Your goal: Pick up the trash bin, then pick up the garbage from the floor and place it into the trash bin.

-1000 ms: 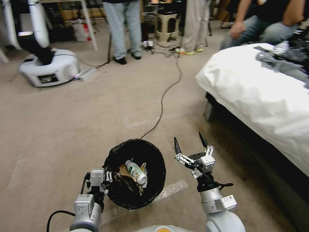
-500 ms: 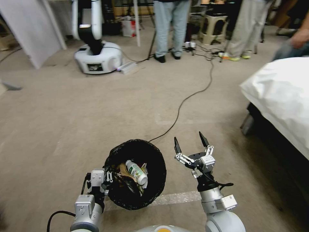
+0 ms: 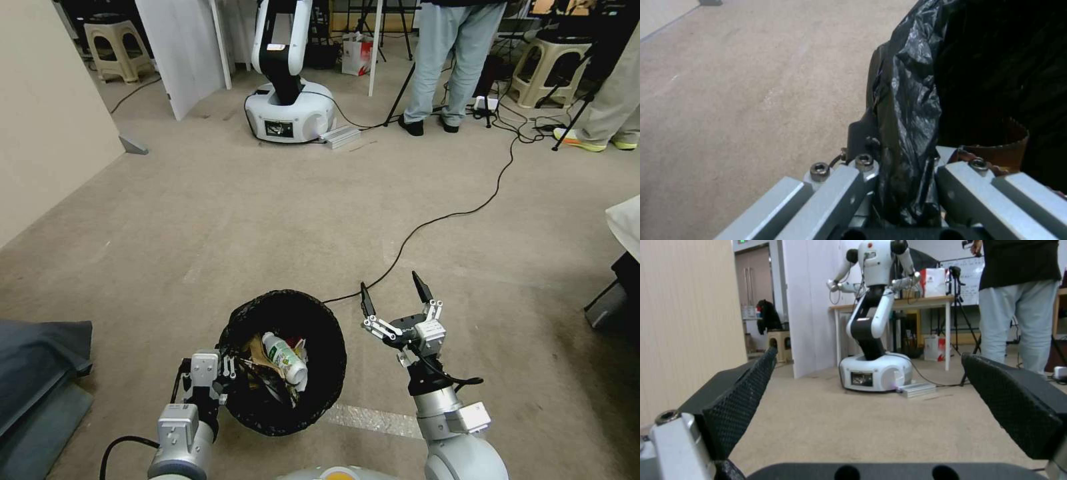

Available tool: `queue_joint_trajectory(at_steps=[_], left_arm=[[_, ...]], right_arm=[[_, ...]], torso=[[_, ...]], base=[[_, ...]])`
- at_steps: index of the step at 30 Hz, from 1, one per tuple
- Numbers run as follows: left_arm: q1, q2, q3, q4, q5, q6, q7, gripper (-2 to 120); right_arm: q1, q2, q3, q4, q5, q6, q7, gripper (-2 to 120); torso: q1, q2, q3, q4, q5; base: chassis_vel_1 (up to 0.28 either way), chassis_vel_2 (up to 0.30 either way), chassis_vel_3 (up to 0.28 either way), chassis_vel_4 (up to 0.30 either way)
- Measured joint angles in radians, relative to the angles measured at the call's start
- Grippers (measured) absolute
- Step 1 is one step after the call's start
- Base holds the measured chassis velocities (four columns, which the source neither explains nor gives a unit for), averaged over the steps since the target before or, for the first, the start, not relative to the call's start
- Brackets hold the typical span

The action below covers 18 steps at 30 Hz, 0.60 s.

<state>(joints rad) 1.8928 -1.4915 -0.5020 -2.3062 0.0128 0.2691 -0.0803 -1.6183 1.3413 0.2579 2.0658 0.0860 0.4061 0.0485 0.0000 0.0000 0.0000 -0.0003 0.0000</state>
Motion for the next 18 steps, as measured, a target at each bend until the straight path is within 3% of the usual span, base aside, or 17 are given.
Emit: queue_joint_trajectory(at_steps=[18], left_arm=[[0.012, 0.005, 0.029, 0.001, 0.004, -0.003, 0.019, 1]], right_arm=[[0.007, 0.004, 0.000, 0.002, 0.000, -0.004, 0.001, 100]], torso=[[0.000, 0.000, 0.000, 0.0003, 0.0000]], base=[[0.000, 0.000, 0.000, 0.000]])
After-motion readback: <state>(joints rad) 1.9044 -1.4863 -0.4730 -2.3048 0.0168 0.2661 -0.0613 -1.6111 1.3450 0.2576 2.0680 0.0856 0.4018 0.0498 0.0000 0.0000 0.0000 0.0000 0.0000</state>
